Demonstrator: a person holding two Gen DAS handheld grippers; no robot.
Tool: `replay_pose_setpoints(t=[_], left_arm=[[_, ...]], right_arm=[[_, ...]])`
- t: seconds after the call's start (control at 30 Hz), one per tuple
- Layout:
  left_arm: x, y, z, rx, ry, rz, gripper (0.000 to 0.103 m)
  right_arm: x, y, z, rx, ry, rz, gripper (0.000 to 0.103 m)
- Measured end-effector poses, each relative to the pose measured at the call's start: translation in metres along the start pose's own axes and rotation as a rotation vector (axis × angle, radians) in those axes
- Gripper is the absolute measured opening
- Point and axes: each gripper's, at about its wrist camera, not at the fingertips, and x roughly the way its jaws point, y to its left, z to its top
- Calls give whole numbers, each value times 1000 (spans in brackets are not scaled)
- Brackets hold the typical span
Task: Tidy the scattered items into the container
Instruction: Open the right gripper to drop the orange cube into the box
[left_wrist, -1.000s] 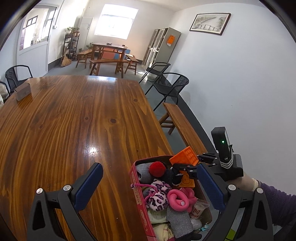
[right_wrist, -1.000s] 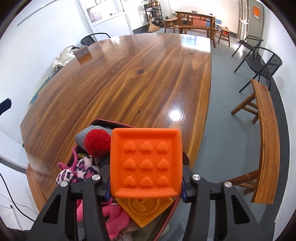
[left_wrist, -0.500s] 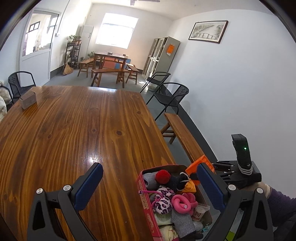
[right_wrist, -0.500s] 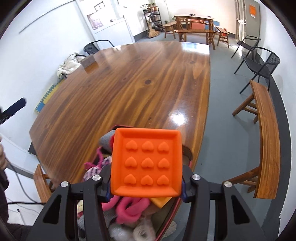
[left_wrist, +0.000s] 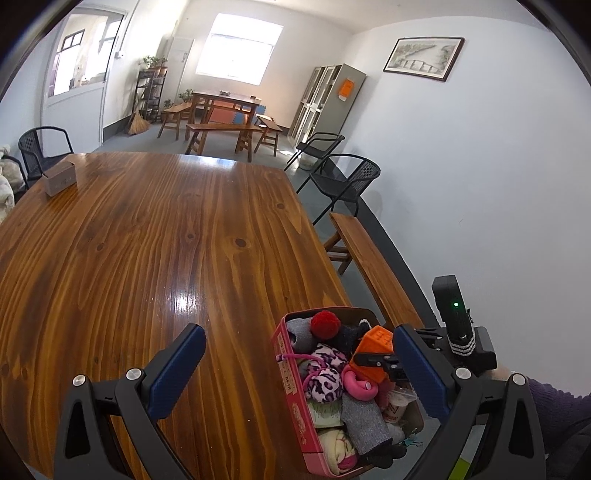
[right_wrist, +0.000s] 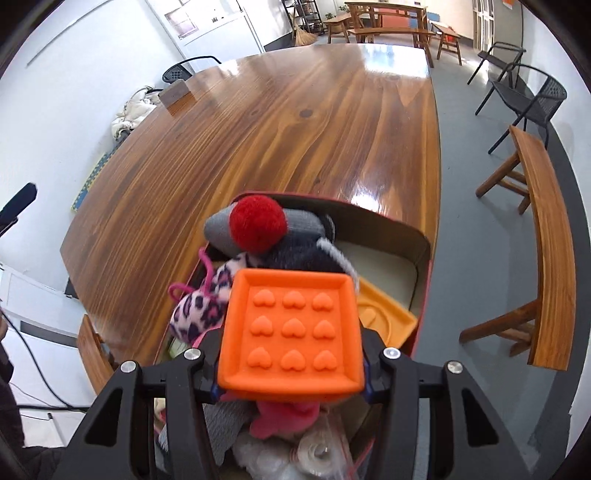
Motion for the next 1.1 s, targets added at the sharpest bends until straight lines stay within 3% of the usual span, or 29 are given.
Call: replay_pose_setpoints(t=[0.17,0.33,0.47,0.53,0.7,0.87,1.1], left_arm=[[-2,-4,-8,-22,5,-1,102],[-3,-16,-19,-50,-6,29,102],[-4,-30,-32,-80,-31,78,102],[-3,-38,-39,-91,-25,102,102],[-2,-57,-55,-70,28,111,102],[1,-71,-75,-108,103,128,102],[14,-84,-114,-188,224,253,102]], right_arm=[[9,16,5,-71,-17,-64,56],[-1,10,1,-51,-30,-53,60],[-18,11,-1,-46,-79,-14,80],[-27,10,1,-54,-109,-16,81],[-55,-6,-14,20,-145,29,81],[-80,-11,-50,46,-144,7,81],[-101,0,-104,41,-50,-29,83]])
